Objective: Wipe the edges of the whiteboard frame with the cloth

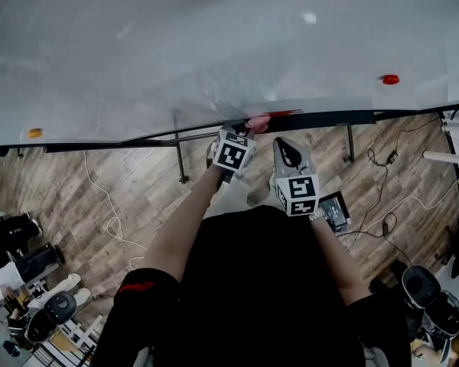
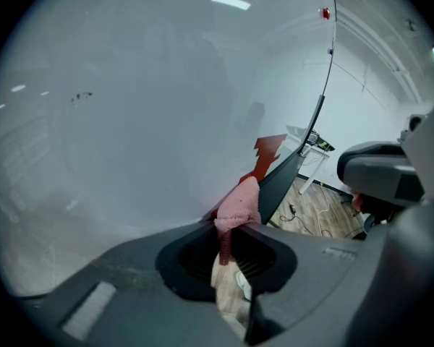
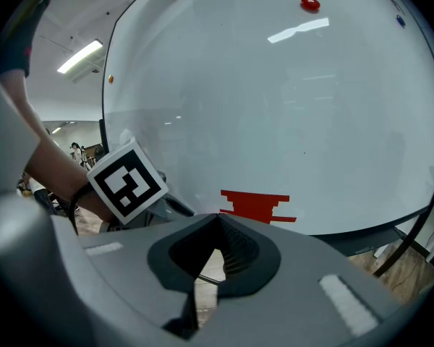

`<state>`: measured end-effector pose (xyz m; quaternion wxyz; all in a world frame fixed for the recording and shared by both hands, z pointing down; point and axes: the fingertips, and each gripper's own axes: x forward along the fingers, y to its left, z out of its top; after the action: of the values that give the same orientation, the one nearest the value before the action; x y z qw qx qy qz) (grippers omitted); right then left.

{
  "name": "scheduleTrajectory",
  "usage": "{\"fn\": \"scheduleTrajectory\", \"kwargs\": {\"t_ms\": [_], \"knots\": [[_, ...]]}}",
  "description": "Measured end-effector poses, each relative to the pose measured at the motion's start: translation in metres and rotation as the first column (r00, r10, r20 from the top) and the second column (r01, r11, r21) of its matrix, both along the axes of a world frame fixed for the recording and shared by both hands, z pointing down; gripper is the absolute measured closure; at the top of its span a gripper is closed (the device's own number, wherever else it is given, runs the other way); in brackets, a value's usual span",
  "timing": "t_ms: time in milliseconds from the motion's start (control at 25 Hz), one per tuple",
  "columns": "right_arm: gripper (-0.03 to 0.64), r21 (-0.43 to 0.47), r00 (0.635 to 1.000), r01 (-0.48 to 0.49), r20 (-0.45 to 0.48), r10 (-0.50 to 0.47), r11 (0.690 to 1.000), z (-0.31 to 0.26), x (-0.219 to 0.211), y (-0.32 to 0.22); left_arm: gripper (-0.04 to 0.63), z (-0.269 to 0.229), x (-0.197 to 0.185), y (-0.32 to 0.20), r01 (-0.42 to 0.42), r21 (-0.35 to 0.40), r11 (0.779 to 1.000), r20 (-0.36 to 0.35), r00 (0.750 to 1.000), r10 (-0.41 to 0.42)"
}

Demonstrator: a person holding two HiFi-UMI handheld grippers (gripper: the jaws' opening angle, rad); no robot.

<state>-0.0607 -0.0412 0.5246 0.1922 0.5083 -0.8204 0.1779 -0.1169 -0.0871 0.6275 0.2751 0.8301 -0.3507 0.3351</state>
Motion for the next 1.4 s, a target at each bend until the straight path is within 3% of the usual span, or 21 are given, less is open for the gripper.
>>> {"fn": "scheduleTrajectory", "kwargs": {"t_ms": [1400], "knots": [[0.615,-0.009,1.000,-0.011,-0.011,0.011,1.000,0.004,-0.034,-0.005,0.551,0.011,-0.045,-0.001,-0.008,-0.001,1.000,0.011,1.000,0.008]]}}
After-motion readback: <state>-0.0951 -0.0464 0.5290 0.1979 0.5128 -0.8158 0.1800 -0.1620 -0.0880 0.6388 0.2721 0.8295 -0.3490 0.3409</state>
